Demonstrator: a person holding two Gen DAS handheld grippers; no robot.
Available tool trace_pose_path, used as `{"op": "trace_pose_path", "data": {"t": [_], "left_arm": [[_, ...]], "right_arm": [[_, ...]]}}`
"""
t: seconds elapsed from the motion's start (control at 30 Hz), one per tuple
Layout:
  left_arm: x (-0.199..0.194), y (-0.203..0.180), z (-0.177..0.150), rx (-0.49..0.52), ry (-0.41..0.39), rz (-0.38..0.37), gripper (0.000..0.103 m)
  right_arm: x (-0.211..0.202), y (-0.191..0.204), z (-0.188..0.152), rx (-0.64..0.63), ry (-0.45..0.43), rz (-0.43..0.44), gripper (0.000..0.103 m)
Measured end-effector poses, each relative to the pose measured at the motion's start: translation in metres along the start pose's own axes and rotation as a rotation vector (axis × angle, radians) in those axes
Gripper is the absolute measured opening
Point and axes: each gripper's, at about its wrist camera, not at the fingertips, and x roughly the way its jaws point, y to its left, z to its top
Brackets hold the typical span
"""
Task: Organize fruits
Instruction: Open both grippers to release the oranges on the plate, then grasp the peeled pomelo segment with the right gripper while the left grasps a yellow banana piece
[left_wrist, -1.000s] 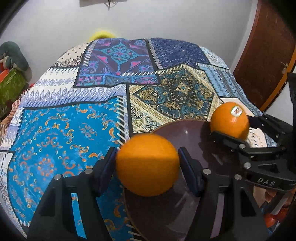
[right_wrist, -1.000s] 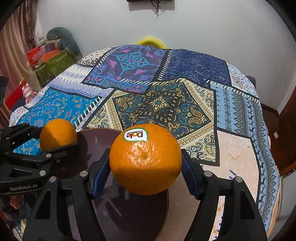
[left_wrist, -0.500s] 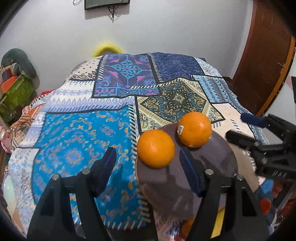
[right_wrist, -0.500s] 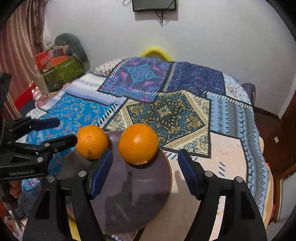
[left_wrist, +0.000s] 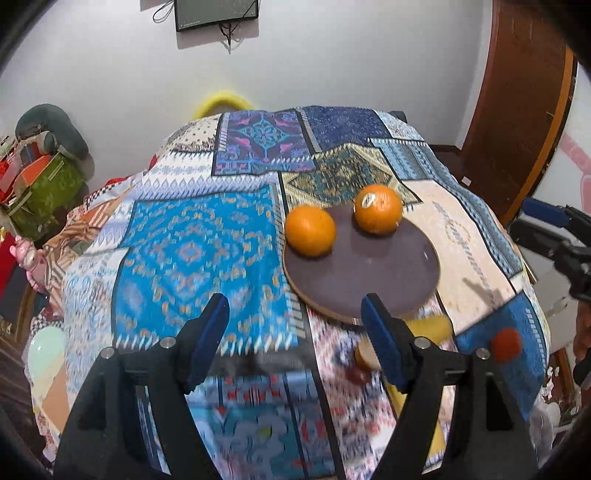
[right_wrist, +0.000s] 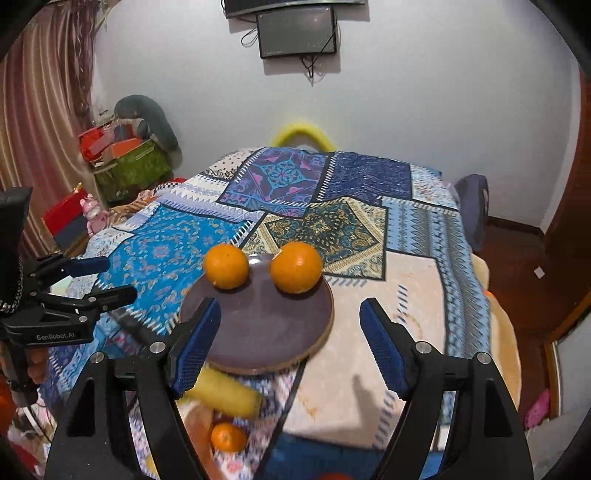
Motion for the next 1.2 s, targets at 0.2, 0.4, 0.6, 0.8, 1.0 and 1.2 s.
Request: {"op": "trace_pose_path", "data": {"t": [0.2,0.4,0.6,0.8,1.0,1.2], "left_arm": [[-0.018,-0.006,-0.032,-0.006,0.033,-0.013,0.074],[-0.035,-0.012,-0.053,-0.010,0.026,-0.015,0.074],[-0.050,-0.015,-0.069,-0.002,0.012,-0.029,0.074],[-0.048,-0.020,-0.086,0.009,0.024,-0.043,0.074],[-0.038,-0.021,-0.091,-0.002,0.034,-0.053,0.070],[-0.026,-0.025,-0.093,0.007,0.065,-0.086,0.069]], "right_arm": [[-0.031,0.001,-0.023,0.001,-0.006,-0.021,0.077],[-0.046,0.020,-0.056,-0.080,0.014,-0.040,0.078],[-0.040,0.038,-0.087,-0.082,0.057,0.006,0.078],[-0.015,0.058,-0.107,-0.087,0.117,0.056,0.072],[0.014,0.069,-0.115,-0.060,0.189,0.108,0.046],[0.029,0.072,-0.117,-0.032,0.223,0.140,0.044]]}}
